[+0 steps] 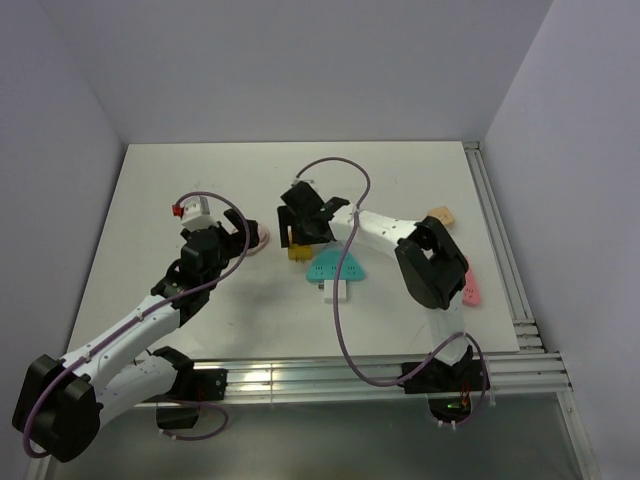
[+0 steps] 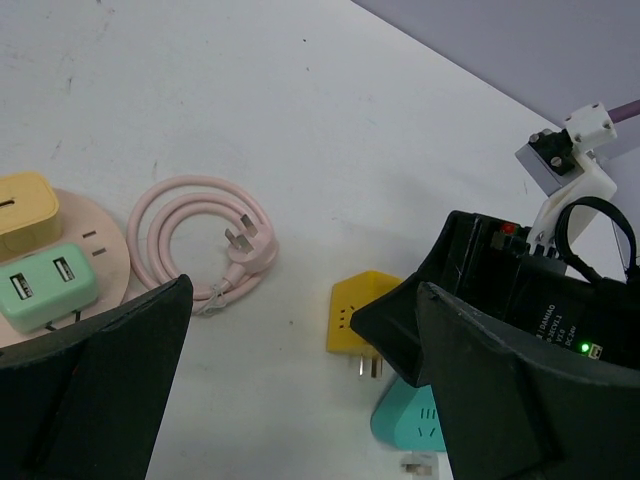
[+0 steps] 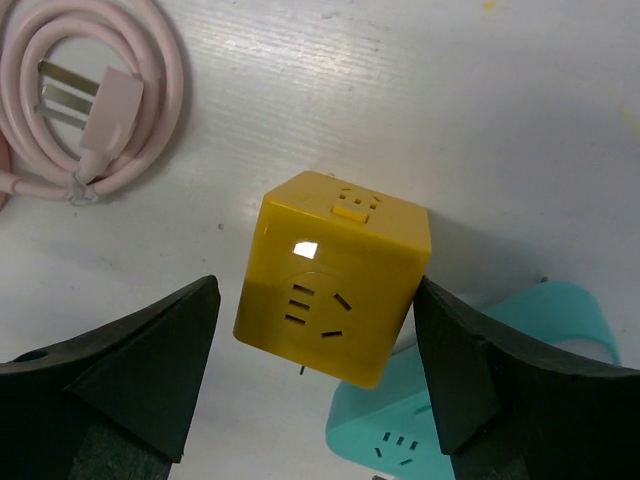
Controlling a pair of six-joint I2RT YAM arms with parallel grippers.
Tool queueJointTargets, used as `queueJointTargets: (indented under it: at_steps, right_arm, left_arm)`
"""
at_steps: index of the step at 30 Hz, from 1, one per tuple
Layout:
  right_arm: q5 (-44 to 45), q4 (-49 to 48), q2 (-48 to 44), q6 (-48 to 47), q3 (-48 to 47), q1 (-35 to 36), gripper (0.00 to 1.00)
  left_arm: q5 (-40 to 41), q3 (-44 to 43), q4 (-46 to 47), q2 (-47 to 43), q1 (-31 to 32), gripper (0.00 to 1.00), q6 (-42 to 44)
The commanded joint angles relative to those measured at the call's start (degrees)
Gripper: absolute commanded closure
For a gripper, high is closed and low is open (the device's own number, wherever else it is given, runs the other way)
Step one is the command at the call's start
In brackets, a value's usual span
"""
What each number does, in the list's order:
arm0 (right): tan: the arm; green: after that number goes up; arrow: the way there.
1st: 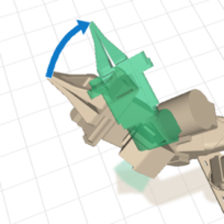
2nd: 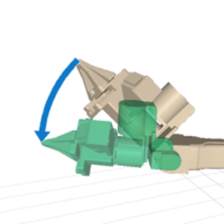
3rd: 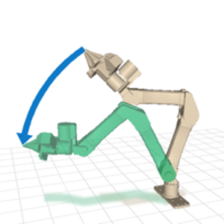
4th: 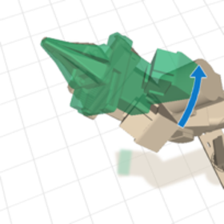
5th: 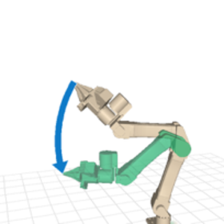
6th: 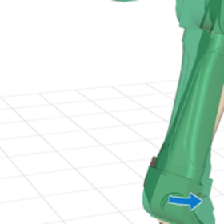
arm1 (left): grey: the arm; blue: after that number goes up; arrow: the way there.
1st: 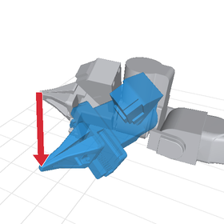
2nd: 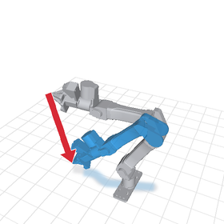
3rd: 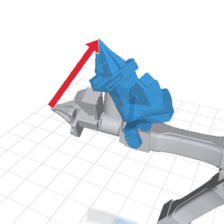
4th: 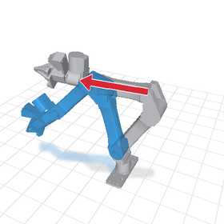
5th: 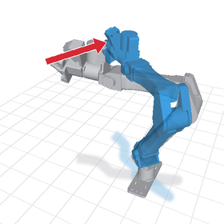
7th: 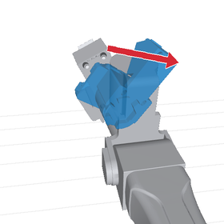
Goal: Insert the plug
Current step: Move the plug to the center of the board.
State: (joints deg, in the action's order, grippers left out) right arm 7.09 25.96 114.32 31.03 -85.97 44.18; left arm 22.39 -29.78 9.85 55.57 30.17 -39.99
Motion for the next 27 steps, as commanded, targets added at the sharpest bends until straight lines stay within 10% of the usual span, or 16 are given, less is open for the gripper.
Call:
queueJointTargets:
  at_steps: [1, 7, 27]
  right_arm:
    - [0.6, -0.1, -0.5, -0.6, -1.7, 1.0, 0.19]
    - [-2.9, -2.1, -2.7, -3.0, 1.1, 1.0, 0.46]
    - [-21.1, -19.3, -19.0, -20.4, 20.6, 5.4, 0.54]
  left_arm:
    - [0.6, 0.2, 1.4, -0.7, -0.1, 0.00, -0.4]
    - [-1.0, 0.2, 2.3, -0.2, -0.1, 0.01, 0.3]
    - [-4.9, -2.0, -4.8, -2.2, -3.3, 0.00, -1.9]
